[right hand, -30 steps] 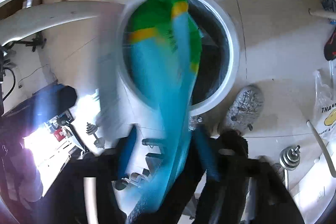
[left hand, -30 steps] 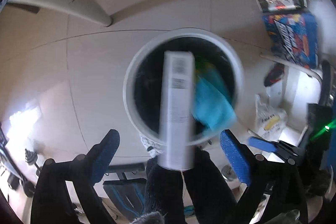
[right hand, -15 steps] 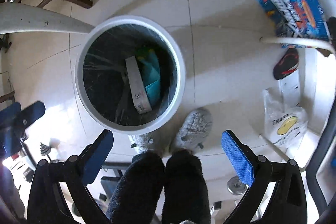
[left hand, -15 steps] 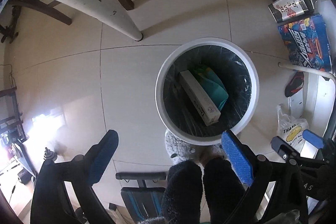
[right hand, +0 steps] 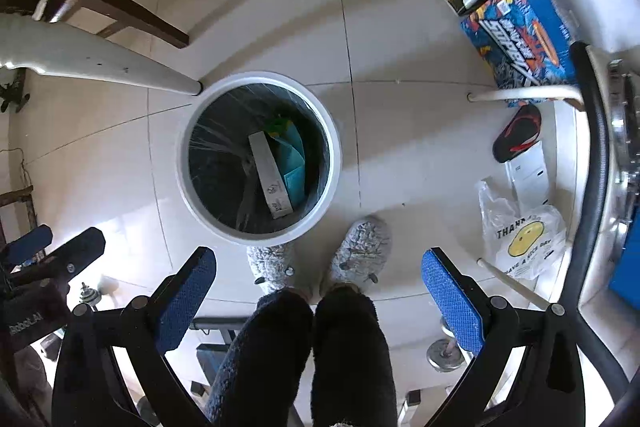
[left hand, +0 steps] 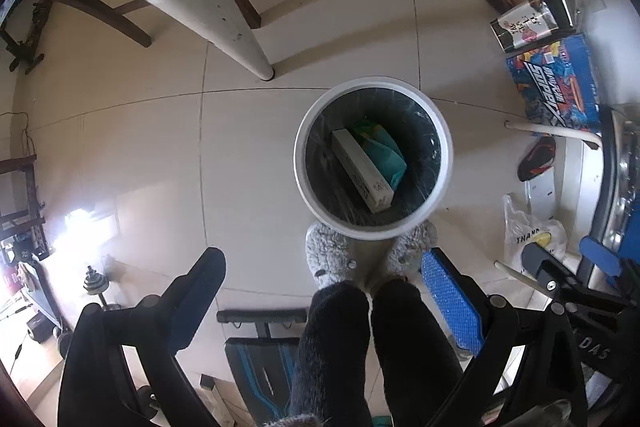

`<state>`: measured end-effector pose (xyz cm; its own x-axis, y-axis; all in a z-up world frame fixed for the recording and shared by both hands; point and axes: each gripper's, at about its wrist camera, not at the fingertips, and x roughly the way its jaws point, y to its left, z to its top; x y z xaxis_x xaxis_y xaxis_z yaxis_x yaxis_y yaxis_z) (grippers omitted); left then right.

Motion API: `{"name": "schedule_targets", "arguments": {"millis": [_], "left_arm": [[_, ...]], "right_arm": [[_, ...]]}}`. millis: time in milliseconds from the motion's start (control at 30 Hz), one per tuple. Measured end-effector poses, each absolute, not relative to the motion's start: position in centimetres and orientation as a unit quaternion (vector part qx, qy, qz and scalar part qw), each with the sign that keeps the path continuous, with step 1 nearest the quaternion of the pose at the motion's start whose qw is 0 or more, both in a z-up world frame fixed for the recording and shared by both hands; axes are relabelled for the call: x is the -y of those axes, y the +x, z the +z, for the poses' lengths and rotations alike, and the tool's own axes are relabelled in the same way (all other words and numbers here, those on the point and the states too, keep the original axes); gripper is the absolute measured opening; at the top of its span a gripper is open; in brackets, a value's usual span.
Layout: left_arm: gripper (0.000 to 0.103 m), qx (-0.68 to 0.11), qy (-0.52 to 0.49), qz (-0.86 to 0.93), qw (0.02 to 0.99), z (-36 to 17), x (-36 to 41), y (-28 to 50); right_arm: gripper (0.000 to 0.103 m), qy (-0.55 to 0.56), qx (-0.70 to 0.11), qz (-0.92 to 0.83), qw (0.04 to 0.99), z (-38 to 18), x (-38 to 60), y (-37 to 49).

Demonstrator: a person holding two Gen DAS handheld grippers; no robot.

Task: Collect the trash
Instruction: 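Raise both tools back toward the table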

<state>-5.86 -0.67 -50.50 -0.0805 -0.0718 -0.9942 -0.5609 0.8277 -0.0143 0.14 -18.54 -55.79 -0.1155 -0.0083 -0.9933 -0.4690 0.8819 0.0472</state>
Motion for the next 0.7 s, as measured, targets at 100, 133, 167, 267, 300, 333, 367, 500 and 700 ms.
{"name": "schedule_targets", "arguments": {"millis": [100, 133, 167, 267, 300, 333, 367, 500, 700], "left_arm": [[0.1, -0.707, -0.229, 0.189, 0.642, -47.6, 1.1, -6.9], [0.1, -0.708, -0.226, 0.191, 0.641, -46.2, 1.2, -7.3], [0.1, -0.708, -0.223, 0.19, 0.642, -45.1, 1.3, -7.6], [0.1, -0.708, -0.215, 0.187, 0.646, -41.5, 1.7, -8.5], [0.1, -0.707, -0.215, 0.183, 0.648, -39.9, 1.8, -8.9], [0.1, -0.706, -0.214, 0.181, 0.65, -38.7, 1.9, -9.2], [0.1, -0.706, -0.212, 0.18, 0.651, -37.5, 1.9, -9.4], [0.1, -0.69, -0.211, 0.18, 0.669, -32.7, 1.9, -9.9], [0.1, -0.635, -0.207, 0.195, 0.718, -24.6, 0.8, -7.1]], "right_arm": [[0.103, -0.16, -0.72, 0.182, 0.65, -52.4, 19.0, -0.3], [0.103, -0.158, -0.719, 0.183, 0.652, -50.9, 19.1, -0.4], [0.103, -0.157, -0.718, 0.185, 0.653, -49.5, 19.3, -0.6], [0.103, -0.153, -0.715, 0.189, 0.656, -45.6, 19.6, -1.0], [0.103, -0.153, -0.714, 0.192, 0.656, -44.0, 19.6, -1.3], [0.103, -0.153, -0.713, 0.193, 0.656, -43.1, 19.7, -1.5], [0.103, -0.152, -0.715, 0.196, 0.654, -41.4, 19.8, -1.8], [0.103, -0.13, -0.726, 0.205, 0.644, -36.5, 20.2, -2.7], [0.103, -0.083, -0.709, 0.224, 0.664, -27.6, 20.3, -1.9]]}}
